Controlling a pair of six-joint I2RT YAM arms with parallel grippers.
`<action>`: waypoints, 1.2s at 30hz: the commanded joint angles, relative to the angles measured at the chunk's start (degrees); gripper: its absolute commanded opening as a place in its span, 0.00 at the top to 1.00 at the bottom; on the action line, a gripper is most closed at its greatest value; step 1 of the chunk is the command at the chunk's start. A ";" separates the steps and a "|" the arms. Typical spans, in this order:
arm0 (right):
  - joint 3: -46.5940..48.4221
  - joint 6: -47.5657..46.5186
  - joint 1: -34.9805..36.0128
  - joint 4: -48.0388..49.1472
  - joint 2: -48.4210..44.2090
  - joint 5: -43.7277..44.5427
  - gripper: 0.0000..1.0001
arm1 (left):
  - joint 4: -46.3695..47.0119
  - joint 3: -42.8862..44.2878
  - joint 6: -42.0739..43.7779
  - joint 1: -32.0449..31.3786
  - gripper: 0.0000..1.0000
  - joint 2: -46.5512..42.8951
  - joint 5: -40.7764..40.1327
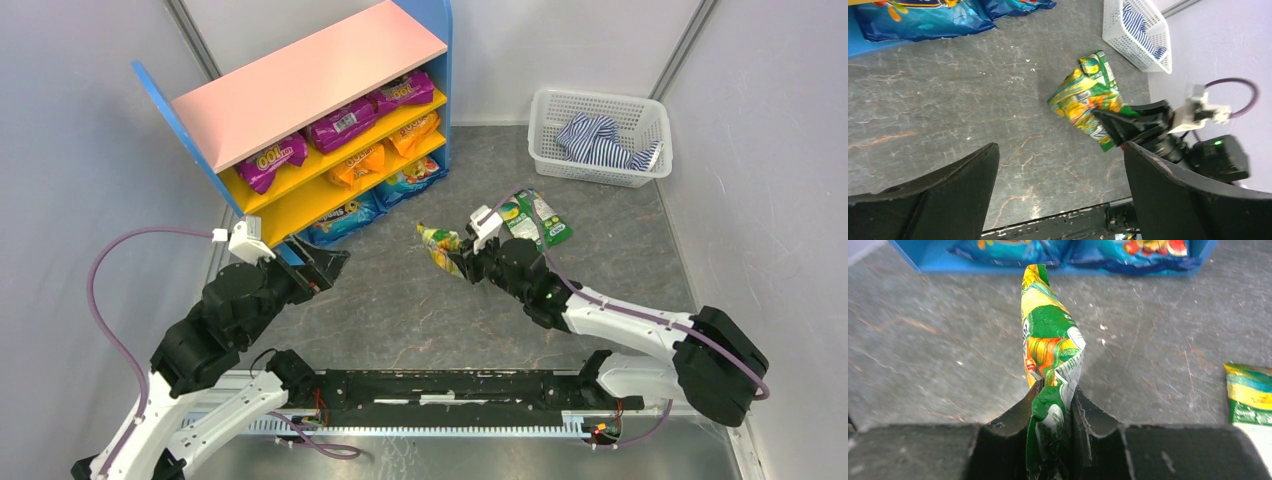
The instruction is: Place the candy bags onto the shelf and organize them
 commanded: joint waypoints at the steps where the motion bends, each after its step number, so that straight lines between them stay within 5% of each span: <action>1: 10.12 8.10 -0.27 -2.12 -3.04 -2.90 1.00 | -2.66 1.35 5.43 0.32 0.00 -1.33 -2.68; 11: 33.80 13.19 -0.75 -6.44 0.07 -1.42 0.99 | -4.75 -0.18 11.42 0.32 0.00 -1.96 -0.57; 18: 62.78 -7.51 -0.71 -10.46 15.25 -2.42 0.99 | -5.83 -2.23 15.68 0.32 0.00 -1.87 0.68; 25: 88.10 -32.94 -0.74 -9.05 34.84 6.34 0.99 | -4.92 -3.28 17.23 0.25 0.00 -1.02 4.31; 36: 99.70 -48.33 -5.13 2.73 49.19 0.64 1.00 | -5.46 -3.78 16.70 0.24 0.00 -2.74 3.77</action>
